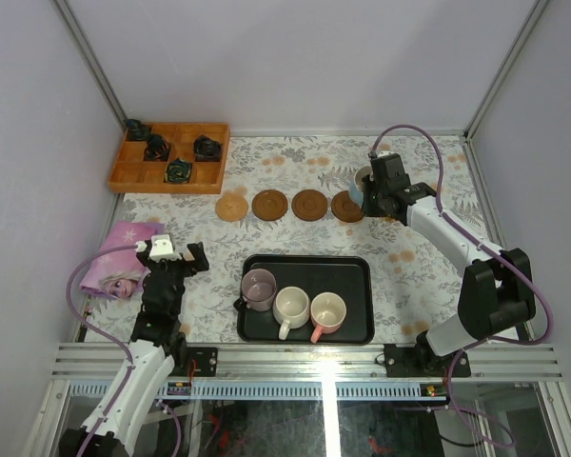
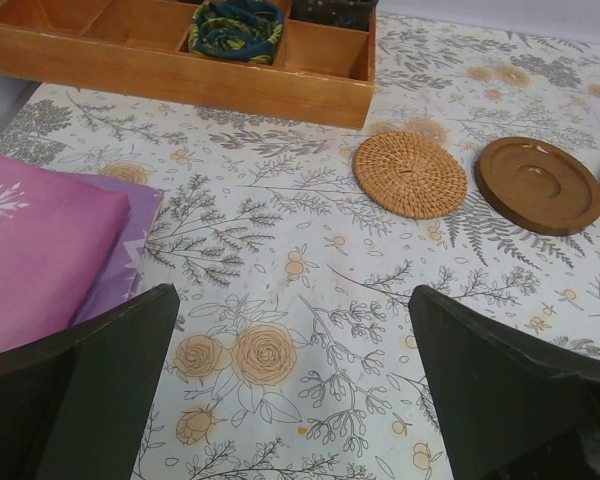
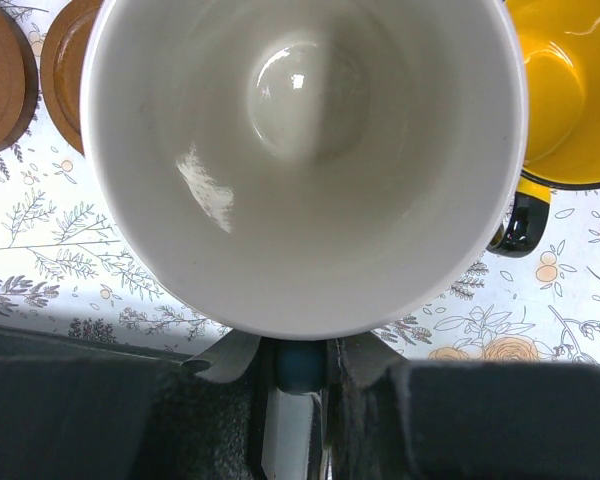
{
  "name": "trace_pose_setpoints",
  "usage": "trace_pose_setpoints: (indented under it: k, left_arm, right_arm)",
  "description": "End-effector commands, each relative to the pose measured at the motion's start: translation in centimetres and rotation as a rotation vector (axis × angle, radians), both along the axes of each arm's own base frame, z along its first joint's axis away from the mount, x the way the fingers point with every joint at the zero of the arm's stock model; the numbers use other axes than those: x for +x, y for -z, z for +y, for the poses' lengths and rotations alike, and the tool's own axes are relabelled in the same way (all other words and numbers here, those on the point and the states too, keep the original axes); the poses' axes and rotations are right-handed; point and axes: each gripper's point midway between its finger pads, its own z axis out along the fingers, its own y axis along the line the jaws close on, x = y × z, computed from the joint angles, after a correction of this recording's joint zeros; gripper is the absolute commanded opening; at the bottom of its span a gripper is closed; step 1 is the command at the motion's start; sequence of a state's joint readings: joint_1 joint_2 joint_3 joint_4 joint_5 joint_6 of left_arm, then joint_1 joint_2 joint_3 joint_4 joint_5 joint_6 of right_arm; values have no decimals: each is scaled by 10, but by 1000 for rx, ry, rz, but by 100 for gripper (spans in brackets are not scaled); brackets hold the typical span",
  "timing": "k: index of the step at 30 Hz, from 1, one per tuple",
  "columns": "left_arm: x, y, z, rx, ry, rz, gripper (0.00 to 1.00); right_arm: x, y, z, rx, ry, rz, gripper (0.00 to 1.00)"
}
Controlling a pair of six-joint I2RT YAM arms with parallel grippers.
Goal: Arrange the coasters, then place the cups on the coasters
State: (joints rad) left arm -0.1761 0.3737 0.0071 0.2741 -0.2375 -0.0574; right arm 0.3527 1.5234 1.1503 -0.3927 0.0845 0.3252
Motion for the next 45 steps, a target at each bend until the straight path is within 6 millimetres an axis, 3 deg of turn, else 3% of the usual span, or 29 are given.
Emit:
trace_pose_setpoints:
  k: [1,13,28,45]
  left_arm:
    - [-5,27,14,-15,-81,29,100]
    - [-6,27,14,-18,-83,26,100]
    - [-6,26,14,-20,-83,24,100]
    - [-6,26,14,-19,-83,25,100]
  right_arm:
    - [20,-44,4,57,24,-144,0]
    - [36,-42,3,69,106,-136,0]
    - [39,-49,17,17,57,-146,0]
    - [44,-44,20,-1,57,-128,0]
